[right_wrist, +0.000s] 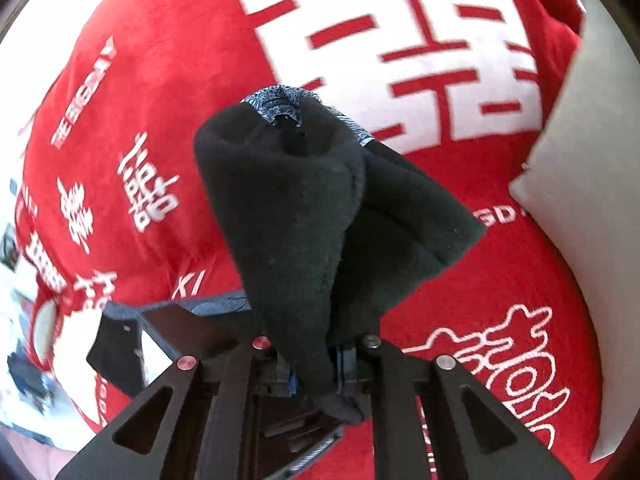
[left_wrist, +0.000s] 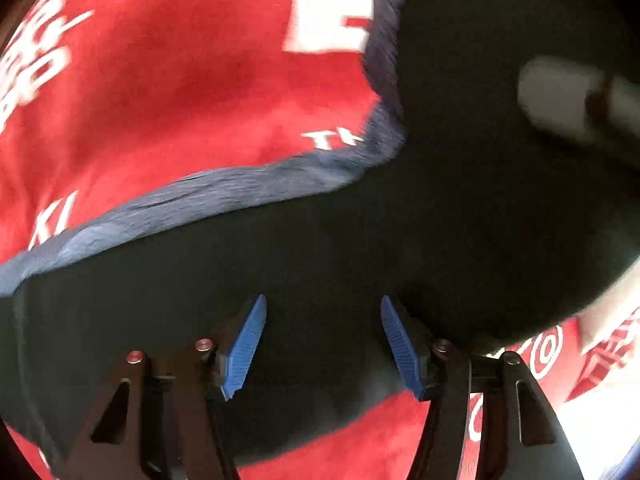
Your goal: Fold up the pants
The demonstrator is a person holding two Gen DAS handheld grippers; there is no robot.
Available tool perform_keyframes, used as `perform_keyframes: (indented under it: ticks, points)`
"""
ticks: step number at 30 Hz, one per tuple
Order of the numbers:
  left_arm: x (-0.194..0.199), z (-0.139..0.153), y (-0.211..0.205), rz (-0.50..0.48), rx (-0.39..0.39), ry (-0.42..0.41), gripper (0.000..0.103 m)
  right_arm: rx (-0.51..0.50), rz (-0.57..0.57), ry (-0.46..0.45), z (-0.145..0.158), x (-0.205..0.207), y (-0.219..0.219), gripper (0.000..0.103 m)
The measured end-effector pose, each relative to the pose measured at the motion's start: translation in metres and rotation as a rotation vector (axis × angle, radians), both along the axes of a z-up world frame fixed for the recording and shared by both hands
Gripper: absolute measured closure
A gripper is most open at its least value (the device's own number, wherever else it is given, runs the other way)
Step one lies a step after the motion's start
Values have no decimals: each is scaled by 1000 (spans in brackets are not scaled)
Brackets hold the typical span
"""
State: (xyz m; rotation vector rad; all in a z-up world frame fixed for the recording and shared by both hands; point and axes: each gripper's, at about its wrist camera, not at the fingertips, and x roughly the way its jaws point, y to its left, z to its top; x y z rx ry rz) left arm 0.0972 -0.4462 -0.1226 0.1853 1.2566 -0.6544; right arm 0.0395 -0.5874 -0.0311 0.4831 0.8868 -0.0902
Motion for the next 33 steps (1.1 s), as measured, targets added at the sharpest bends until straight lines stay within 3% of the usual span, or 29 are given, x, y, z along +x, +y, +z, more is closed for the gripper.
perform_keyframes:
  ticks: [3,6,14,18,19,22,24,27,31,33]
  points:
    - [10,17,44,51,4,-4,40,-79,48,23,5,7,29,90]
    - [25,25,94,111,40,-26,18,-199,111,70,-1,18,69,90]
    - [62,20,198,245,157,-38,18,-489,249,245,-67,37,180,84]
    - [67,19,228,272,174,-38,18,-704,300,319,-96,37,228,70]
    - [68,18,232,274,175,-37,18,-742,309,327,-101,37,236,61]
    - [76,23,238,282,172,-35,18,-822,326,331,-103,30,251,53]
    - [80,23,237,278,163,-31,18,-771,361,314,-91,24,256,46]
    - [78,34,227,236,127,-17,18,-607,374,278,-64,4,249,40]
    - [69,45,197,122,18,58,18,-349,260,277,-40,-21,199,39]
    - [65,47,181,77,-31,100,18,-277,205,293,-38,-32,175,39]
